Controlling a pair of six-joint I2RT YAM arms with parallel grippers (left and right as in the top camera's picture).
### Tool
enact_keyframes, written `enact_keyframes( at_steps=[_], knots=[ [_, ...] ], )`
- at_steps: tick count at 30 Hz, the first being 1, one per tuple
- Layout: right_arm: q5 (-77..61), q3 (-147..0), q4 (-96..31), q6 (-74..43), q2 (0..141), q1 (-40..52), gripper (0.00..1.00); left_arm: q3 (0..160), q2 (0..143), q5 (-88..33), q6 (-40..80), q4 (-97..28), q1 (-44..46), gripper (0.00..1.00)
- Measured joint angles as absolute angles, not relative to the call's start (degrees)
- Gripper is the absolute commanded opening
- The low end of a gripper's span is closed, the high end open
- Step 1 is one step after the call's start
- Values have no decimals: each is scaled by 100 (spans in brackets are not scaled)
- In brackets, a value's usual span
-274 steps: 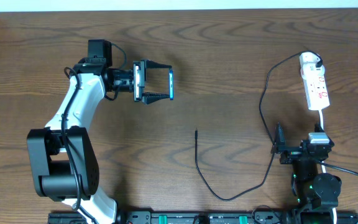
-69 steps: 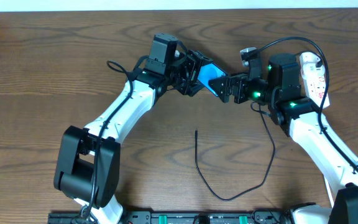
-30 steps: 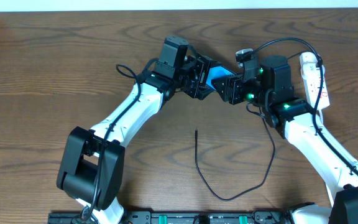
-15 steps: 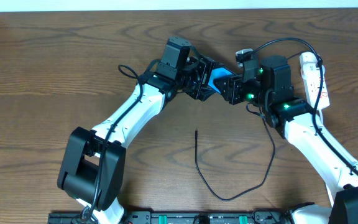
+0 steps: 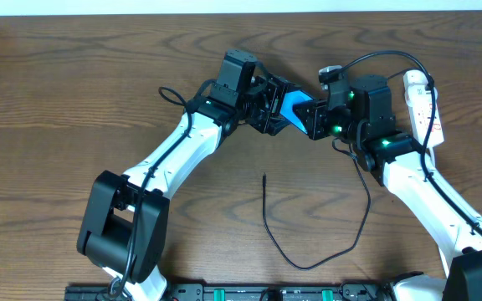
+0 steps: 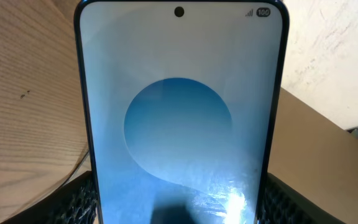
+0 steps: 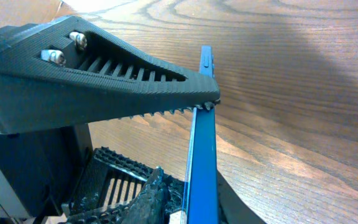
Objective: Plug charger to phone and switch on socket
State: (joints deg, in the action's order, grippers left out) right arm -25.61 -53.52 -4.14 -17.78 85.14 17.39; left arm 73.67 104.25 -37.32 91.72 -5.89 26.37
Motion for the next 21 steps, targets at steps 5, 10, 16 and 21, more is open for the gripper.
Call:
enact_keyframes(
  at_steps=[5,10,16,21],
  knots=[
    [-2469,-5352,-445,-1815,8514,1726,6,7367,10422,-3732,9172,-582,2637,8],
    [-2394,-5352,-464,-1857,8530,1706,1,7369,10422,-3721,9177,-548,2633,41],
    [-2447,-5341,-443,-1798,8589,1691,1,7371,10403,-3736,9212,-515,2633,90],
    [-2484,-5341,-401,-1798,8589,1422,1,7371,10403,-3756,9236,-526,2635,90]
  ],
)
